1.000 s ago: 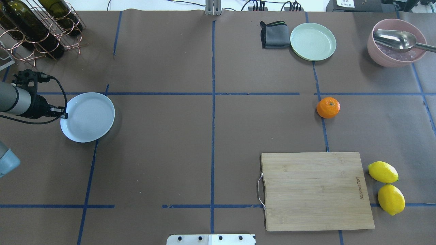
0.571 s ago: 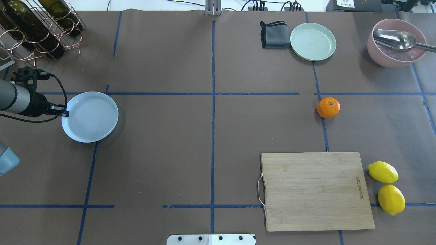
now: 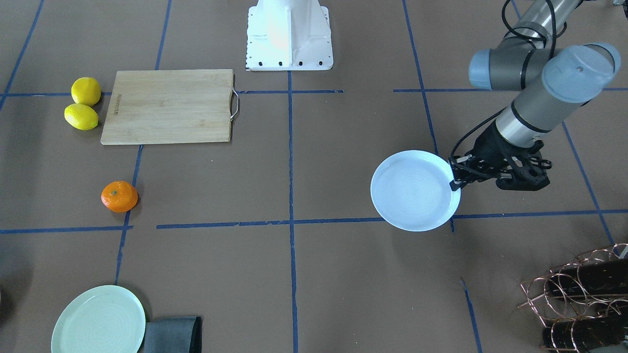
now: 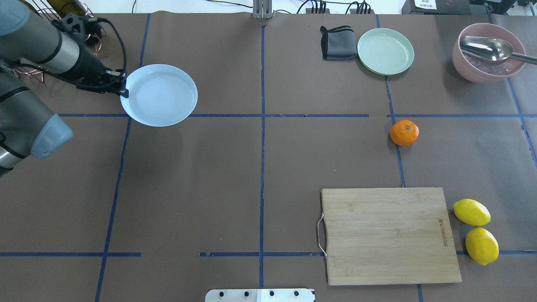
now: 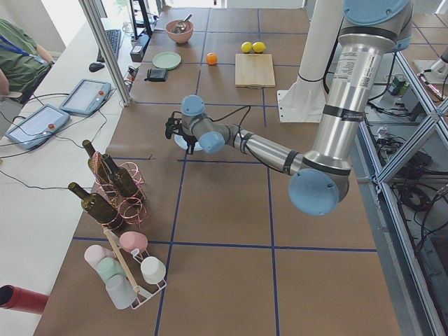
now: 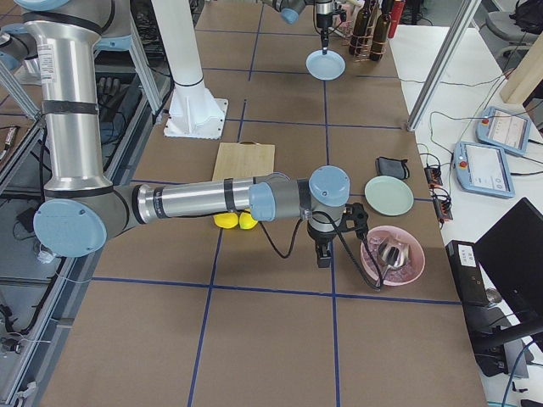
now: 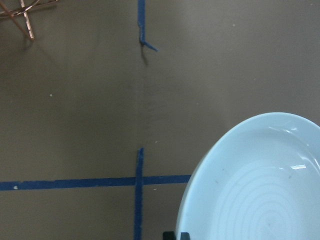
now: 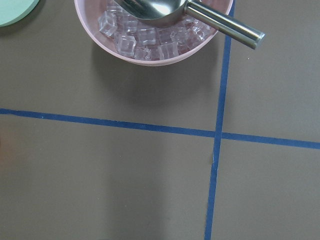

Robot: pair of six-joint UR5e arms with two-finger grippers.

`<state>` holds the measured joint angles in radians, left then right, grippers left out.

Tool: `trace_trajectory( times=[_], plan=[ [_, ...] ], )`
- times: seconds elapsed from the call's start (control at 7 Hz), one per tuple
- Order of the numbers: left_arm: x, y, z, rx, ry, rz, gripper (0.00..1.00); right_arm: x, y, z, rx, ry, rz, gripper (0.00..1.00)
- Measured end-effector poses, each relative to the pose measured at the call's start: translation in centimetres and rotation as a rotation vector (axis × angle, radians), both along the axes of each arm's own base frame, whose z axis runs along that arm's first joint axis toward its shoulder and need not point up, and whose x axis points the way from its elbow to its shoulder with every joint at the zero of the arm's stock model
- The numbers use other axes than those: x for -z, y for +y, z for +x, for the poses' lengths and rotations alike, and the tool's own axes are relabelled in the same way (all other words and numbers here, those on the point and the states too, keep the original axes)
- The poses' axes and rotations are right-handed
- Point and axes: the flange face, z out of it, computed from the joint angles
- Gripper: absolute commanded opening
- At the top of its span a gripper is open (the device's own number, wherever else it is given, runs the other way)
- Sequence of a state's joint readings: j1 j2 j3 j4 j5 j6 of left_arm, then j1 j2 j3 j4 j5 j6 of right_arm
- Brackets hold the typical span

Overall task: Pick orange to plate
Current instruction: 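Slide the light blue plate with the left gripper toward the table center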

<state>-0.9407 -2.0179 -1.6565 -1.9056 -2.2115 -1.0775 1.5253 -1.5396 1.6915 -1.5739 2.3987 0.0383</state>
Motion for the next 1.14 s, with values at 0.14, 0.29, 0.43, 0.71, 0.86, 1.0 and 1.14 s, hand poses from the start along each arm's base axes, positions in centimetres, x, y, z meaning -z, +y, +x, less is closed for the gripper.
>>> trace_trajectory(
  times=[0.14, 0.29, 0.43, 0.71, 0.86, 1.0, 1.14],
  plan=[
    [3.6, 1.1, 4.5, 0.007, 0.036, -0.068, 0.0, 0.3, -0.2, -0.4, 0.002, -0.001, 0.001, 1.0],
    [5.8, 2.7, 9.5, 0.029, 0.058, -0.115, 0.0, 0.9, -0.4, -0.8, -0.014, -0.008, -0.014, 1.0],
    [6.4, 4.5, 14.6, 0.063, 0.081, -0.137, 0.0, 2.2, -0.4, -1.6, -0.04, -0.024, -0.038, 1.0],
    [5.1, 8.0, 21.6, 0.115, 0.107, -0.148, 0.0, 6.8, -0.3, -4.4, -0.087, -0.056, -0.07, 1.0],
    [4.7, 9.1, 23.1, 0.125, 0.107, -0.143, 0.0, 9.2, -0.1, -6.3, -0.102, -0.071, -0.086, 1.0],
    [4.6, 9.5, 23.6, 0.128, 0.11, -0.139, 0.0, 11.0, 0.0, -7.9, -0.108, -0.082, -0.099, 1.0],
    [4.8, 9.7, 23.7, 0.128, 0.12, -0.133, 0.0, 12.3, -0.2, -9.5, -0.111, -0.089, -0.111, 1.0]
  ],
)
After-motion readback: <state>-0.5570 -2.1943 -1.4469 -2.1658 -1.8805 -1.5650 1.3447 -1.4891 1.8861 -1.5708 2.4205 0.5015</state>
